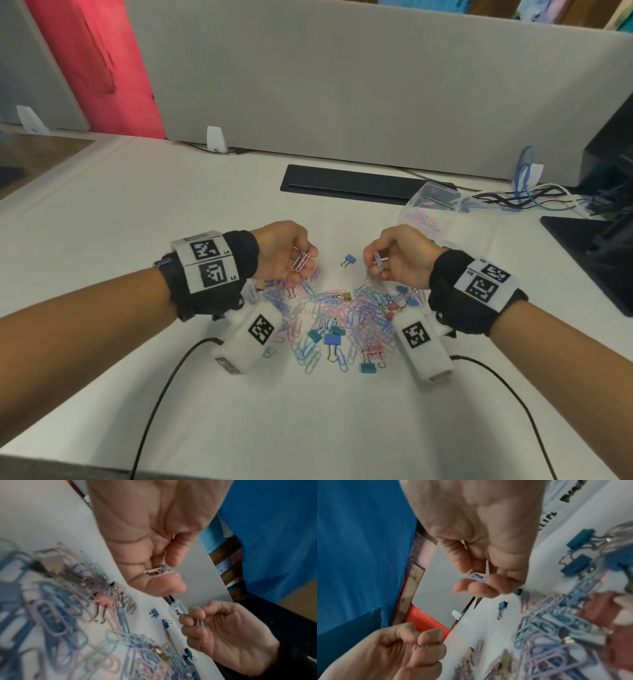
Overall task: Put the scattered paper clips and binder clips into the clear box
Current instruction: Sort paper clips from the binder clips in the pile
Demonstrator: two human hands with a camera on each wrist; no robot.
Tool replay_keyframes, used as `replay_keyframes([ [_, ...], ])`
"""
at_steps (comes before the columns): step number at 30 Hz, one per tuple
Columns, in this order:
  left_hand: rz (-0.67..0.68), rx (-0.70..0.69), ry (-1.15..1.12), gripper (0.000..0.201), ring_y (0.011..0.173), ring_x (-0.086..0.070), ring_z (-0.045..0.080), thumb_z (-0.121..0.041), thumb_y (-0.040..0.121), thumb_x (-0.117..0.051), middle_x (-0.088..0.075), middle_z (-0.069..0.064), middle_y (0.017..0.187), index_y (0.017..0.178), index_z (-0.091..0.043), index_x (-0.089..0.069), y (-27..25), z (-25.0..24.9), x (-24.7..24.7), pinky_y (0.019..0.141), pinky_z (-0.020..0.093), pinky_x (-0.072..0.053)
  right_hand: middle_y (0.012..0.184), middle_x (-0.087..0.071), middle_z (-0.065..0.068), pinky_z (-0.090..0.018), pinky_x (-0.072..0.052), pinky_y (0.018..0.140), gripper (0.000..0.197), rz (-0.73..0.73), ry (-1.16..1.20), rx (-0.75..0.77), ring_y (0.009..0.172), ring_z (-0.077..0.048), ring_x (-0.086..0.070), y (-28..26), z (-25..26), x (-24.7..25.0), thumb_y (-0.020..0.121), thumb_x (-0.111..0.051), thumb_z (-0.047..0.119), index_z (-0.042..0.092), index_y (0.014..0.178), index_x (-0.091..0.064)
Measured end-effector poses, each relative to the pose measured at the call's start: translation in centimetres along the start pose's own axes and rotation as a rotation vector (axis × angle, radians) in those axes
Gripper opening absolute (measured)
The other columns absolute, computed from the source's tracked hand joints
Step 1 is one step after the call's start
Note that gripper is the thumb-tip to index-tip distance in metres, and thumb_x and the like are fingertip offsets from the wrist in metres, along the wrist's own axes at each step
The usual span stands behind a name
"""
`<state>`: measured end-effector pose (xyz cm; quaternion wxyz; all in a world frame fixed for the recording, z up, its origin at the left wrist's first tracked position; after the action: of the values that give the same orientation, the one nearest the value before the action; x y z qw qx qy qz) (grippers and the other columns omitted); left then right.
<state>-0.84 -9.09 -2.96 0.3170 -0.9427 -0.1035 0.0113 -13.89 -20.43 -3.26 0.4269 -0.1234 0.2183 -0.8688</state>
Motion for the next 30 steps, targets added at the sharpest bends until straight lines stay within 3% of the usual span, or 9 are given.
replay_keyframes([
  [3, -0.059, -0.012, 0.183, 0.038, 0.041, -0.029, 0.011, -0.028, 0.093, -0.04, -0.031, 0.0, 0.057, 0.057, -0.016, -0.034, -0.2, -0.3, 0.1, 0.041, 0.018, -0.026, 0.059, -0.043, -0.006, -0.025, -0.023, 0.051, 0.028, 0.008, -0.318, 0.004, 0.05, -0.014, -0.029, 0.1, -0.1, -0.3, 0.086, -0.039, 0.013, 0.006, 0.06, -0.047],
  [6, -0.076, -0.121, 0.771, 0.039, 0.05, -0.029, 0.012, -0.029, 0.083, -0.065, -0.034, -0.003, 0.057, 0.058, -0.018, -0.036, -0.8, -0.5, -0.6, 0.046, 0.021, -0.026, 0.078, -0.05, 0.0, -0.021, -0.031, 0.054, 0.015, 0.04, -0.974, 0.027, 0.062, -0.01, -0.04, -0.8, -0.2, -1.2, 0.08, -0.063, 0.018, 0.01, 0.088, -0.053],
  [8, -0.022, -0.126, 1.08, 0.029, 0.059, -0.038, 0.008, -0.026, 0.075, -0.074, -0.042, -0.007, 0.067, 0.072, -0.021, -0.046, -1.4, 0.1, -1.3, 0.053, 0.02, -0.033, 0.076, -0.043, 0.01, -0.019, -0.031, 0.055, 0.039, 0.102, -1.144, -0.016, 0.064, -0.004, -0.04, -1.3, -1.0, -1.5, 0.073, -0.075, 0.024, 0.019, 0.099, -0.046],
  [11, 0.086, -0.049, 1.284, 0.042, 0.074, -0.042, 0.007, -0.021, 0.073, -0.077, -0.04, -0.013, 0.077, 0.102, -0.019, -0.047, -1.6, 1.3, -1.6, 0.061, 0.018, -0.035, 0.075, -0.037, 0.013, -0.02, -0.037, 0.056, 0.051, 0.123, -1.161, -0.005, 0.062, -0.004, -0.041, -1.2, -1.8, -1.8, 0.067, -0.081, 0.023, 0.021, 0.101, -0.043],
  [14, 0.069, -0.077, 1.342, 0.044, 0.075, -0.041, 0.008, -0.018, 0.074, -0.076, -0.035, -0.016, 0.074, 0.107, -0.018, -0.047, -1.2, 1.7, -1.4, 0.056, 0.016, -0.033, 0.076, -0.044, 0.003, -0.029, -0.046, 0.052, 0.042, 0.076, -1.014, -0.01, 0.047, -0.016, -0.048, -0.8, -2.0, -1.7, 0.069, -0.079, 0.01, 0.015, 0.096, -0.046],
  [19, -0.013, -0.157, 1.354, 0.015, 0.062, -0.045, 0.01, -0.023, 0.086, -0.063, -0.045, -0.005, 0.077, 0.095, -0.014, -0.054, -0.3, 1.3, -1.6, 0.048, 0.009, -0.032, 0.071, -0.046, -0.002, -0.029, -0.046, 0.049, 0.028, 0.052, -1.056, 0.077, 0.044, -0.02, -0.047, -0.4, -1.8, -2.1, 0.076, -0.073, 0.01, 0.016, 0.069, -0.046],
  [25, -0.001, -0.083, 1.382, 0.035, 0.06, -0.04, 0.013, -0.033, 0.095, -0.046, -0.044, 0.001, 0.07, 0.063, -0.019, -0.036, 1.3, 2.2, -1.9, 0.057, 0.019, -0.033, 0.065, -0.04, 0.006, -0.012, -0.036, 0.044, 0.024, 0.04, -1.199, 0.182, 0.053, -0.011, -0.041, -0.7, -2.0, -2.8, 0.085, -0.062, 0.011, 0.014, 0.071, -0.043],
  [28, -0.044, -0.107, 1.342, 0.028, 0.062, -0.036, 0.014, -0.031, 0.097, -0.039, -0.036, -0.002, 0.064, 0.077, -0.012, -0.042, 1.0, 2.0, -2.2, 0.053, 0.019, -0.027, 0.066, -0.038, 0.009, -0.012, -0.029, 0.052, 0.03, 0.042, -1.233, 0.227, 0.058, -0.006, -0.035, -0.7, -2.0, -3.1, 0.086, -0.061, 0.012, 0.019, 0.065, -0.04],
  [30, -0.097, -0.132, 1.207, 0.025, 0.075, -0.039, 0.017, -0.028, 0.098, -0.037, -0.035, -0.004, 0.066, 0.084, -0.008, -0.042, 0.5, 1.4, -2.1, 0.058, 0.023, -0.03, 0.067, -0.039, 0.008, -0.011, -0.029, 0.053, 0.019, 0.028, -1.21, 0.246, 0.06, -0.007, -0.037, -0.8, -1.9, -3.0, 0.086, -0.061, 0.011, 0.016, 0.075, -0.047],
])
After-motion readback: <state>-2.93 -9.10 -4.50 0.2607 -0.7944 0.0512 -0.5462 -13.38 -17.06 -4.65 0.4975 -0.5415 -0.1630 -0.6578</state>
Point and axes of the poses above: each hand's wrist, its own y-axis towards the middle knuckle, its own x-axis out of the back of the hand, z = x × y, the point moved 5 cm from there along y, towards the middle knuckle
